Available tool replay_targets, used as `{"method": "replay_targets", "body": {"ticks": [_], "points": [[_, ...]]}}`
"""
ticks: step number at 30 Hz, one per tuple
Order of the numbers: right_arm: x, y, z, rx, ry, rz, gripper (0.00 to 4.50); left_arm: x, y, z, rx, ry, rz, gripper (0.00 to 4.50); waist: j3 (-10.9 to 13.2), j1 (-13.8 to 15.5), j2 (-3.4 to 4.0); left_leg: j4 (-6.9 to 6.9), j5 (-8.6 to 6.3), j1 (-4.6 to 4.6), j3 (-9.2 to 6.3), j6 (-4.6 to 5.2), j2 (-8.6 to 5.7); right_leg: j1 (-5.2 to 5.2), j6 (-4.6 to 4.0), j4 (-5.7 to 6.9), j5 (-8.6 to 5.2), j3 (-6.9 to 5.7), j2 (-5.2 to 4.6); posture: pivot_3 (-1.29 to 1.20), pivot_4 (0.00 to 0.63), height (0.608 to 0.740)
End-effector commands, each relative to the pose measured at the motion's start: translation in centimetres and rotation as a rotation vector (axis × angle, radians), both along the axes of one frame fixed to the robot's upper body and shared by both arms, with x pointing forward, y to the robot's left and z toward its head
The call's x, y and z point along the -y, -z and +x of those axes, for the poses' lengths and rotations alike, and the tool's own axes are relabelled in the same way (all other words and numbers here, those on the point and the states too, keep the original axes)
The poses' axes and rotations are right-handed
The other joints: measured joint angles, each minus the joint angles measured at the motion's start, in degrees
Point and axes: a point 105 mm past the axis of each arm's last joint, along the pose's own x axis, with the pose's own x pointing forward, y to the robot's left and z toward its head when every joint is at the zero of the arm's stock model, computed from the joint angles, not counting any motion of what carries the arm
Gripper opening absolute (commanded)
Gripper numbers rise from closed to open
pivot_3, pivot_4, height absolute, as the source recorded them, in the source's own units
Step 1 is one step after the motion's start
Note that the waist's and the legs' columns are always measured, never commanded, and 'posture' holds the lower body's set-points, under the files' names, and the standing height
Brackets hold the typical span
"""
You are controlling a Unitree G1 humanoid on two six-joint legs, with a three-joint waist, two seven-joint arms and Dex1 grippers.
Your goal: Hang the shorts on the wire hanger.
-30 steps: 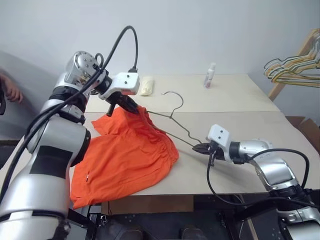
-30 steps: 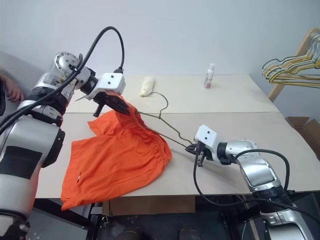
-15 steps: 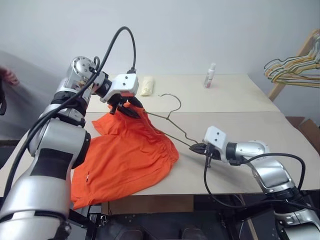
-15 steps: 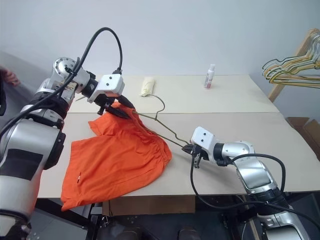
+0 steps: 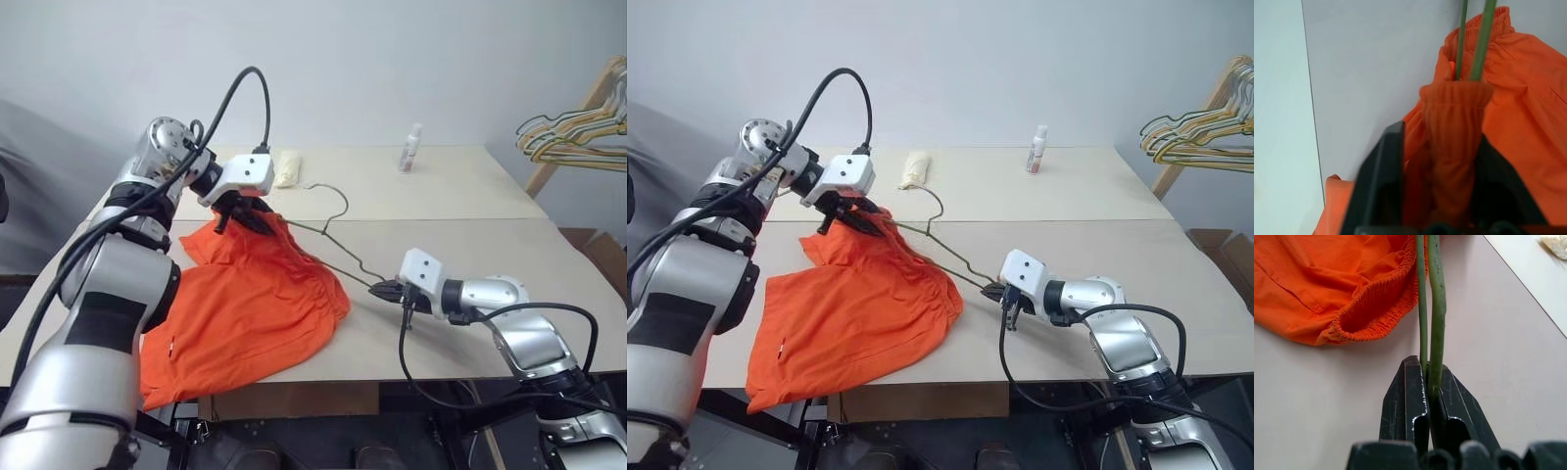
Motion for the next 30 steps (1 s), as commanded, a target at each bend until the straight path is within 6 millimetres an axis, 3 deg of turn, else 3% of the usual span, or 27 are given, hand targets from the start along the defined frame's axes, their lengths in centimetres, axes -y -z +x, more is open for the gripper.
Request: {"method": "replay_targets", "body": {"ticks": [1,11,16,20,25,28,30], "points": [[-1.3,-2.4,-0.4,0.114,-0.076,0.032,0.00,0.5,-0.5,0.0,0.005,0.014,-0.017,0.02,0.00,0.00,0.00,0.00,0.00,0.00,0.00,0.00,0.00,0.00,0.00,0.00,0.00,0.00,0.00,-0.03,0.000,0.740],[-1.0,-1.6,-0.2,0.116,-0.065,-0.003,0.00,0.7,-1.3,0.0,0.034,0.029,-0.064,0.02,0.00,-0.02,0.00,0.01,-0.01,0.00,0.00,0.01,0.00,0.00,0.00,0.00,0.00,0.00,0.00,-0.03,0.000,0.740],[-0.9,-1.9,0.7,0.243,-0.040,-0.035,0.00,0.7,-2.2,0.0,0.073,0.043,-0.088,0.02,0.00,-0.05,0.00,0.01,0.00,0.00,0.01,0.01,0.00,-0.01,0.00,0.00,0.00,0.00,0.00,-0.03,0.000,0.740],[0.1,-2.4,1.4,0.268,0.014,-0.048,1.12,0.7,-3.4,0.0,0.117,0.055,-0.111,0.00,0.00,-0.11,0.00,0.01,0.00,0.00,0.01,0.01,0.00,0.00,0.00,0.00,0.00,0.01,0.00,-0.04,0.000,0.740],[3.7,-3.8,1.7,0.242,0.158,0.025,2.90,0.6,-5.2,0.1,0.152,0.044,-0.157,0.00,0.00,0.00,0.00,0.03,0.00,-0.03,-0.01,0.01,-0.01,0.00,0.00,0.00,0.00,-0.01,0.00,-0.04,0.000,0.740],[7.3,-4.9,1.0,0.220,0.309,0.138,2.90,0.3,-5.5,0.1,0.161,0.033,-0.161,0.00,0.00,0.29,0.00,0.03,-0.03,-0.03,-0.03,0.04,-0.02,0.05,0.00,0.00,0.00,-0.02,-0.02,-0.05,0.000,0.740],[9.0,-4.7,0.3,0.189,0.394,0.187,2.90,0.1,-5.5,0.1,0.164,0.029,-0.163,0.00,0.00,0.18,0.00,0.04,-0.03,-0.03,-0.04,0.06,-0.01,0.07,0.00,0.02,0.00,-0.03,-0.02,-0.05,0.000,0.740]]}}
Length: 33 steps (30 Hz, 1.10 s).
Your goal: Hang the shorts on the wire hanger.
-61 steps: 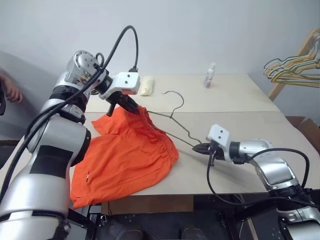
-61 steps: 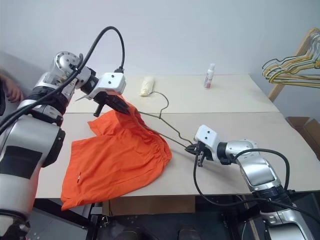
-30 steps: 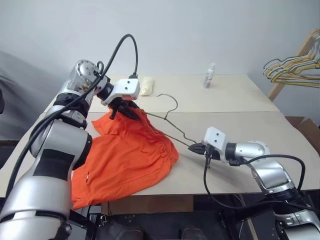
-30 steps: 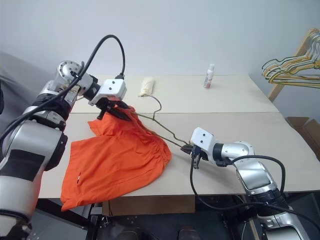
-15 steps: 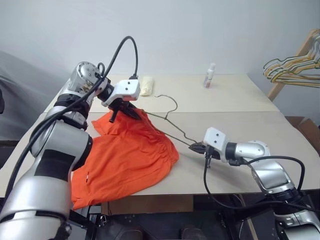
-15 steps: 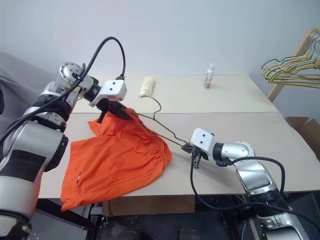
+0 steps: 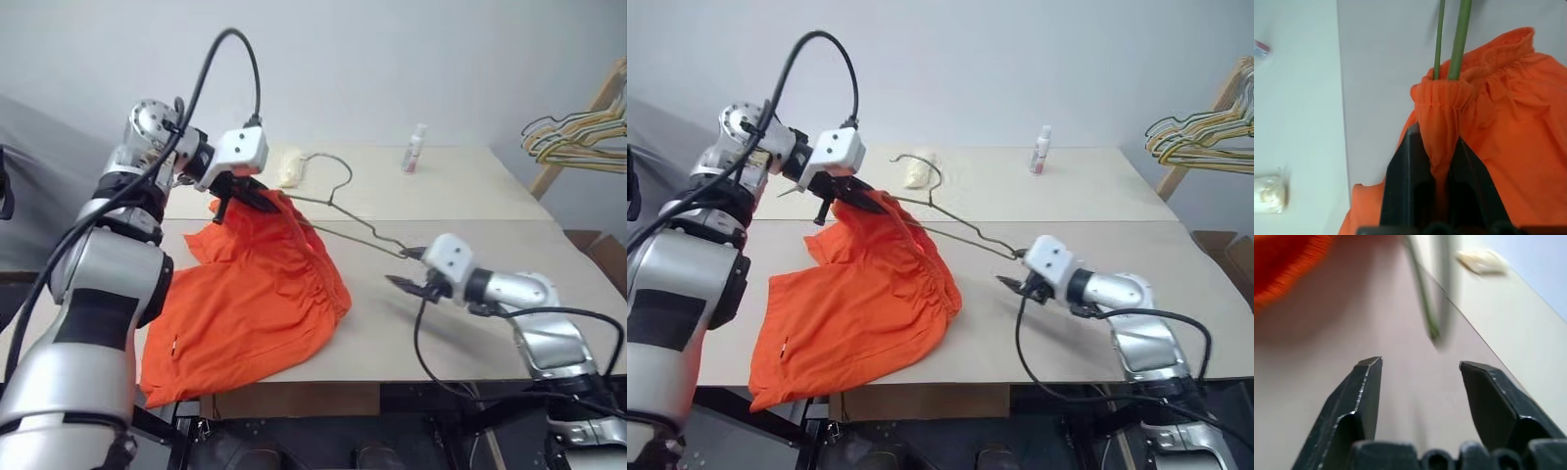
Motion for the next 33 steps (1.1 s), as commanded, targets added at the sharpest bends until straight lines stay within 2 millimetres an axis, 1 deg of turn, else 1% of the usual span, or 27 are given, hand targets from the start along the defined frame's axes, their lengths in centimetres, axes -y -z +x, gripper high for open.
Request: {"method": "replay_targets", "body": {"ticks": [1,3,5,6,9,11,12,14,17,20,22,25,28,31,33], "points": [[3.0,-1.5,-1.1,0.014,0.132,0.116,2.90,0.2,-2.1,-0.1,0.068,0.019,-0.024,0.00,0.00,-0.08,0.00,0.01,0.00,0.00,0.01,0.00,0.00,0.00,0.00,0.02,0.00,0.01,0.00,-0.05,0.000,0.740],[3.3,-0.1,-2.2,-0.055,0.155,0.147,2.90,0.1,-2.2,-0.1,0.070,0.016,-0.025,0.00,0.00,-0.10,0.00,0.02,0.00,0.04,0.02,0.01,0.01,0.02,0.00,0.00,0.00,0.03,0.01,-0.05,0.000,0.740],[2.5,1.3,-3.4,-0.130,0.140,0.198,2.90,0.0,-2.3,-0.1,0.072,0.014,-0.025,0.00,0.00,-0.31,0.00,0.01,-0.01,0.07,0.03,0.02,0.05,0.02,0.00,-0.03,0.00,0.05,0.03,-0.06,0.000,0.740],[1.6,1.8,-3.8,-0.168,0.127,0.252,2.90,-0.1,-2.4,-0.1,0.073,0.012,-0.025,0.00,0.00,-0.54,0.00,0.01,-0.02,0.11,0.06,0.03,0.06,0.02,0.00,-0.04,-0.01,0.09,0.05,-0.06,0.000,0.740],[-2.2,2.6,-4.7,-0.260,0.061,0.423,2.90,-0.1,-2.6,0.0,0.077,0.008,-0.027,0.00,0.00,-1.53,0.01,0.00,-0.03,0.17,0.09,0.04,0.11,0.03,0.00,-0.03,-0.01,0.17,0.08,-0.06,0.000,0.740],[-5.9,3.2,-5.7,-0.302,-0.025,0.472,2.90,-0.1,-2.7,0.0,0.077,0.006,-0.030,0.00,0.00,-1.91,0.02,-0.01,-0.03,0.21,0.08,0.05,0.11,0.03,0.01,0.00,-0.01,0.20,0.07,-0.05,0.000,0.740],[-7.3,3.6,-6.1,-0.338,-0.049,0.491,2.90,-0.1,-2.7,0.0,0.077,0.005,-0.030,0.00,0.00,-1.93,0.02,-0.01,-0.03,0.21,0.08,0.05,0.12,0.02,0.01,0.00,-0.02,0.20,0.08,-0.05,0.000,0.740],[-9.5,4.3,-6.5,-0.389,-0.066,0.525,2.90,-0.1,-2.7,0.0,0.078,0.005,-0.030,0.00,0.00,-1.84,0.02,0.00,-0.04,0.19,0.06,0.06,0.10,0.02,0.05,0.01,-0.04,0.17,0.07,-0.05,0.000,0.740],[-11.4,4.8,-6.7,-0.449,-0.068,0.597,2.90,-0.2,-2.6,0.0,0.078,0.003,-0.027,0.00,0.00,-1.61,0.02,0.01,-0.04,0.17,0.02,0.06,0.09,0.03,0.06,0.03,-0.04,0.14,0.02,-0.04,0.000,0.740],[-12.5,4.8,-6.8,-0.478,-0.064,0.675,2.90,-0.3,-2.6,0.0,0.079,0.002,-0.028,0.00,0.00,-1.40,0.01,0.02,-0.04,0.15,-0.02,0.06,0.05,0.04,0.06,0.03,-0.04,0.10,0.01,-0.04,0.000,0.740],[-12.9,5.1,-6.6,-0.483,-0.059,0.677,2.90,-0.3,-2.6,0.0,0.079,0.002,-0.030,0.00,0.00,-1.44,0.01,0.02,-0.04,0.16,-0.03,0.06,0.04,0.05,0.06,0.03,-0.04,0.09,0.01,-0.04,0.000,0.740],[-13.3,5.4,-5.7,-0.492,-0.029,0.708,2.90,-0.3,-2.5,0.0,0.078,0.001,-0.031,0.00,0.00,-1.67,0.01,0.02,-0.04,0.18,-0.02,0.06,0.04,0.04,0.06,0.03,-0.04,0.09,0.03,-0.04,0.000,0.740],[-13.6,5.7,-5.2,-0.497,-0.034,0.703,2.90,-0.3,-2.5,0.0,0.076,0.001,-0.034,0.00,0.00,-1.78,0.02,0.02,-0.04,0.20,-0.01,0.06,0.04,0.03,0.06,0.03,-0.04,0.11,0.04,-0.04,0.000,0.740],[-13.6,5.7,-4.7,-0.507,-0.025,0.733,2.34,-0.2,-2.5,0.0,0.076,0.002,-0.039,0.00,0.00,-1.85,0.02,0.01,-0.04,0.18,-0.01,0.06,0.04,0.00,0.06,0.05,-0.04,0.11,0.05,-0.04,0.000,0.740],[-13.7,5.8,-4.7,-0.509,-0.032,0.725,1.68,-0.2,-2.4,0.0,0.075,0.002,-0.041,0.00,0.00,-1.85,0.02,0.01,-0.04,0.18,-0.01,0.06,0.03,0.01,0.06,0.05,-0.04,0.11,0.04,-0.04,0.000,0.740]]}}
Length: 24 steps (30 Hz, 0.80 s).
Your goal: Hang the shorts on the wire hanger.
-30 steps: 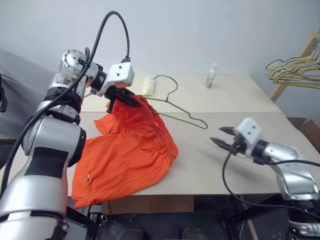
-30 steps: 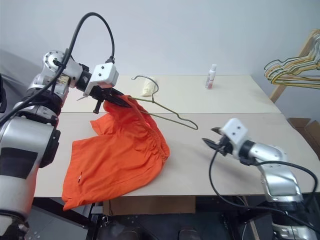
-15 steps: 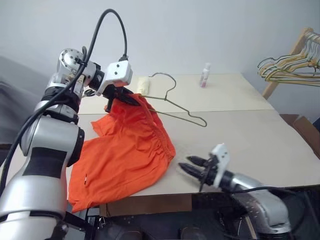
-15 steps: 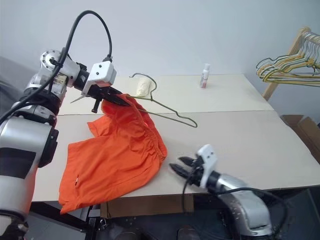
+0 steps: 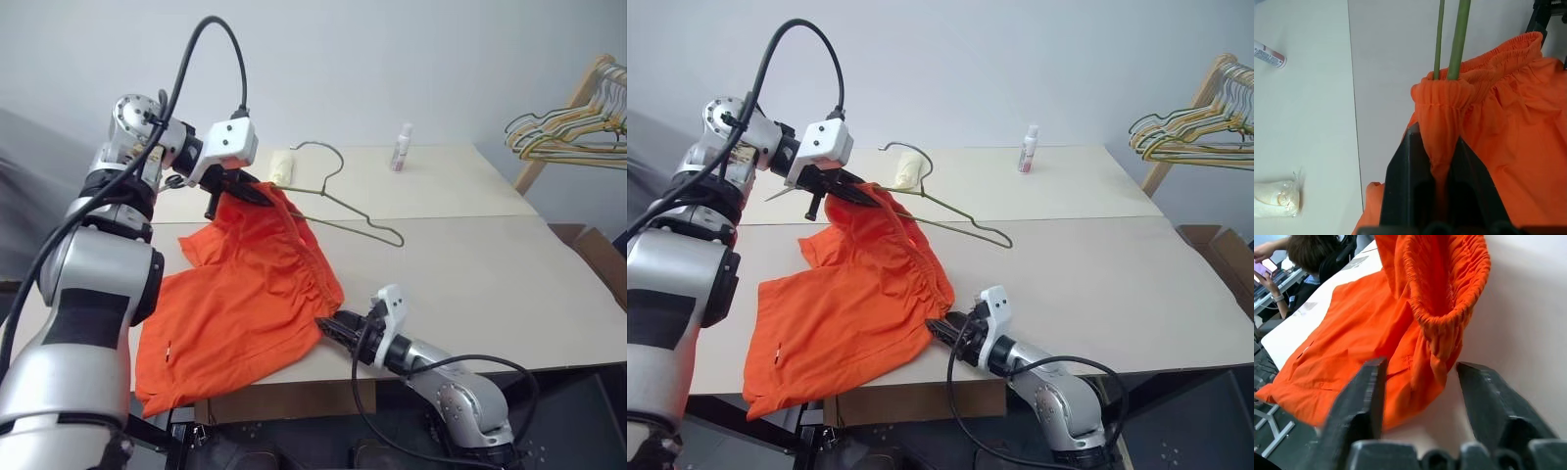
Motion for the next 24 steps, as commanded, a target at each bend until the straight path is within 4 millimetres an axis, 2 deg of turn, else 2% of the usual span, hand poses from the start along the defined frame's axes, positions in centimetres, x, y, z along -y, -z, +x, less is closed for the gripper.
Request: {"method": "replay_targets", "body": {"ticks": [1,4,5,9,17,20,24], "points": [[0.1,-1.1,0.6,0.051,0.004,0.021,1.29,0.4,-1.9,-0.1,0.060,0.023,-0.025,0.00,0.00,-0.01,0.00,0.00,0.00,0.00,0.00,0.00,0.00,0.01,0.00,0.00,0.00,0.00,0.00,-0.04,0.000,0.740],[0.3,-1.0,0.7,0.045,0.009,0.015,0.14,0.3,-1.9,-0.1,0.060,0.020,-0.025,0.00,0.00,0.04,0.00,0.00,0.00,0.00,-0.01,0.00,0.00,0.01,0.00,0.00,0.00,-0.01,0.00,-0.04,0.000,0.740],[0.6,-0.9,0.8,0.044,0.014,0.012,0.03,0.2,-1.9,-0.1,0.061,0.018,-0.026,0.00,0.00,0.02,0.00,0.00,0.00,0.00,-0.01,0.00,0.00,0.01,0.00,0.00,0.00,-0.01,0.00,-0.04,0.000,0.740],[2.9,-1.3,0.8,0.059,0.029,-0.005,0.03,-0.2,-2.1,-0.1,0.049,0.002,-0.040,0.00,0.00,0.02,0.00,0.00,0.00,0.00,-0.01,0.00,0.00,0.01,0.00,0.00,0.00,-0.01,0.00,-0.04,0.000,0.740],[10.7,-4.9,0.9,0.078,-0.081,0.019,0.03,-1.0,-2.6,-0.8,0.010,0.001,-0.105,0.00,0.00,0.01,-0.01,0.01,-0.01,0.01,-0.01,0.02,0.08,0.06,0.00,-0.03,0.00,0.01,-0.02,-0.05,0.000,0.740],[12.0,-5.8,1.2,0.068,-0.150,-0.002,0.03,-1.0,-2.5,-1.2,-0.003,0.018,-0.118,0.00,0.00,-0.08,0.00,0.00,-0.05,0.03,0.02,0.08,0.11,0.06,0.01,-0.04,-0.01,0.02,0.02,-0.05,0.000,0.740],[13.0,-5.9,2.3,0.043,-0.187,-0.040,0.03,-1.0,-1.9,-1.7,-0.027,0.047,-0.112,0.00,0.00,-0.18,0.00,0.02,-0.06,0.04,0.07,0.10,0.12,0.05,0.01,-0.04,-0.01,0.08,0.01,-0.03,0.000,0.740]]}}
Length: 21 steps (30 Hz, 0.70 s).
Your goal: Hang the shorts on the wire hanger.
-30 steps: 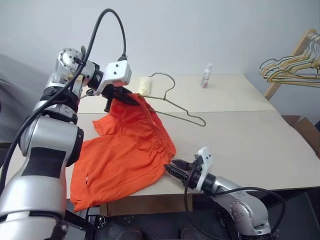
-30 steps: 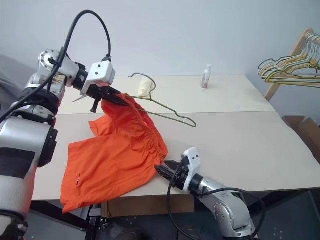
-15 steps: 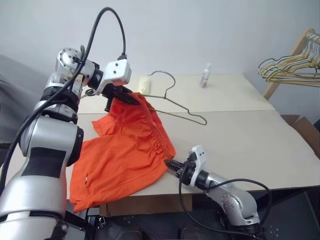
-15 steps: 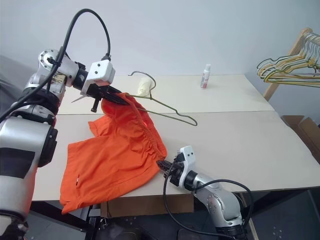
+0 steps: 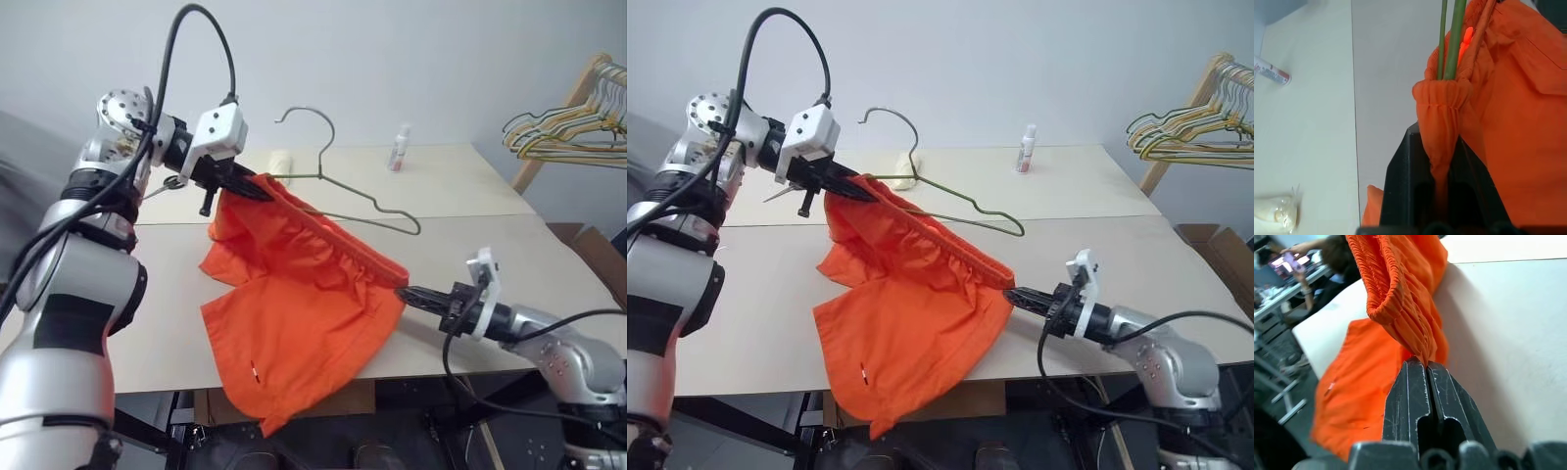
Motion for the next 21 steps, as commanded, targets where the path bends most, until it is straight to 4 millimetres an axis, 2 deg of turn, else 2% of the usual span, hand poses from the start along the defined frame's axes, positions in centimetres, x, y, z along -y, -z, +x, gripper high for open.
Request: {"method": "replay_targets", "body": {"ticks": [1,8,14,17,21], "points": [[1.3,-0.2,0.8,-0.010,-0.009,-0.039,0.03,-1.0,-0.8,-0.5,0.012,0.003,-0.012,0.00,0.00,0.06,0.00,0.00,0.00,0.00,0.01,0.00,0.01,-0.01,0.00,0.00,0.00,0.01,0.00,-0.03,0.000,0.740],[2.7,-0.3,2.3,-0.009,0.003,-0.088,0.03,-2.0,0.8,-1.1,-0.023,0.012,0.051,0.00,0.00,0.36,0.00,0.03,0.00,-0.08,-0.01,0.00,-0.03,-0.02,0.00,0.02,0.00,-0.01,-0.05,-0.02,0.000,0.740],[3.0,-0.5,2.4,0.023,-0.012,-0.139,0.03,-2.9,1.8,-0.8,-0.026,-0.020,0.119,0.00,0.00,0.68,0.00,0.06,0.00,-0.10,-0.03,0.00,-0.06,-0.03,0.01,0.01,-0.01,-0.05,-0.04,-0.01,0.000,0.740],[2.9,-0.7,2.1,0.078,-0.040,-0.212,0.03,-2.7,1.9,-0.5,-0.022,-0.026,0.111,0.00,0.00,0.69,0.01,0.07,0.00,-0.10,-0.02,0.00,-0.11,-0.03,0.02,0.00,-0.01,-0.05,-0.04,-0.01,0.000,0.740],[2.7,-0.9,2.0,0.214,-0.071,-0.400,0.03,-2.5,2.0,-0.2,-0.005,-0.027,0.123,0.00,0.01,0.86,0.00,0.08,-0.01,-0.11,-0.02,0.02,-0.12,-0.04,0.07,-0.01,-0.04,-0.07,-0.03,-0.01,0.000,0.740]]}}
